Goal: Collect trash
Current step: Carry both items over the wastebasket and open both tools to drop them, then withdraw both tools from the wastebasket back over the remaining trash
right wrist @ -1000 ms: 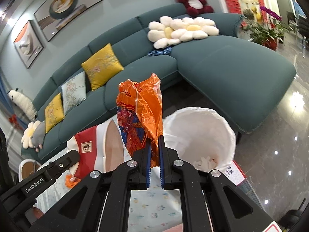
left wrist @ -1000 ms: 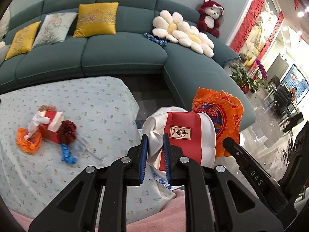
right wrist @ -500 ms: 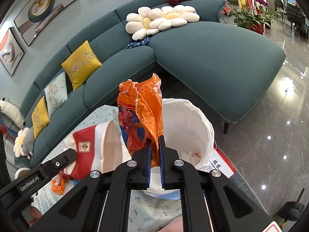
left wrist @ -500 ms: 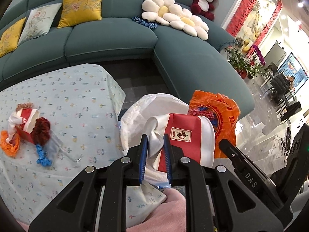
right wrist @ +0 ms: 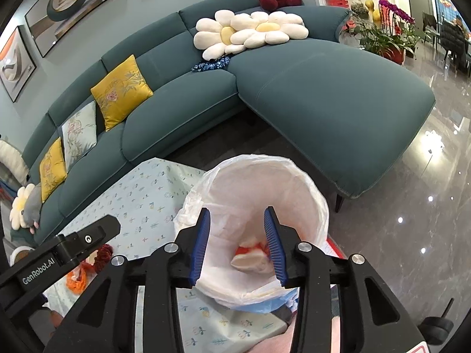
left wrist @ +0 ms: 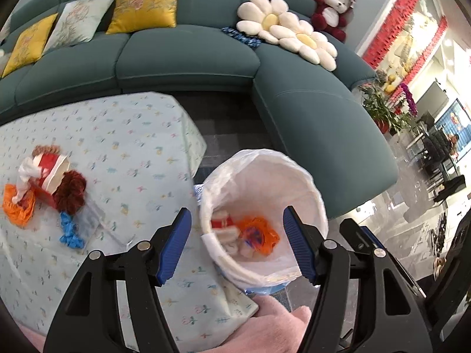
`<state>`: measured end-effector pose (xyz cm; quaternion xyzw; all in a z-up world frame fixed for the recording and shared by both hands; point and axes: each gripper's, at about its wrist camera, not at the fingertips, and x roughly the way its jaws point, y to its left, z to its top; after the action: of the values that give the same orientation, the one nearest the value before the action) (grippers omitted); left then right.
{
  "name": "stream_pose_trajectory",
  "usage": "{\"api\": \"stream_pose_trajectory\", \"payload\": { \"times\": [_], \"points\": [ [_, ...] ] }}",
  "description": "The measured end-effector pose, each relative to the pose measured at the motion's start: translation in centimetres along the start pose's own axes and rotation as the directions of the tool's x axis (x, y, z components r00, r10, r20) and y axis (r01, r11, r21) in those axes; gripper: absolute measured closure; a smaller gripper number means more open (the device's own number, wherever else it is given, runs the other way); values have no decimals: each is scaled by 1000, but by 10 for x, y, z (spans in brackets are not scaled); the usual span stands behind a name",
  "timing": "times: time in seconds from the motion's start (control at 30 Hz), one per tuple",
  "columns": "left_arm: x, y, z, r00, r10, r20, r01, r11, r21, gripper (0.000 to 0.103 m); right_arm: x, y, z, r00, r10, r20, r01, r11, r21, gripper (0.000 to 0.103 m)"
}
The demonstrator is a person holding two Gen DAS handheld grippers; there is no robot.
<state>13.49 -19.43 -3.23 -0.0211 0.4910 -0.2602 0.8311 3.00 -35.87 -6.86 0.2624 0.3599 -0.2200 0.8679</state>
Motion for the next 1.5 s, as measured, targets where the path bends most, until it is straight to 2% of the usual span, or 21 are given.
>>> {"api": "stream_pose_trajectory", "payload": {
  "times": [0.83, 1.5],
  "points": [
    [-70, 126, -20, 994, 83, 74, -67, 978, -199, 42, -21, 116, -51, 995, 86, -55, -95, 978, -188, 60],
    [-94, 202, -43, 987, 142, 76, -112, 946, -305, 41, -18, 188, -89, 987, 112, -117, -144, 939, -313, 60]
  ]
}}
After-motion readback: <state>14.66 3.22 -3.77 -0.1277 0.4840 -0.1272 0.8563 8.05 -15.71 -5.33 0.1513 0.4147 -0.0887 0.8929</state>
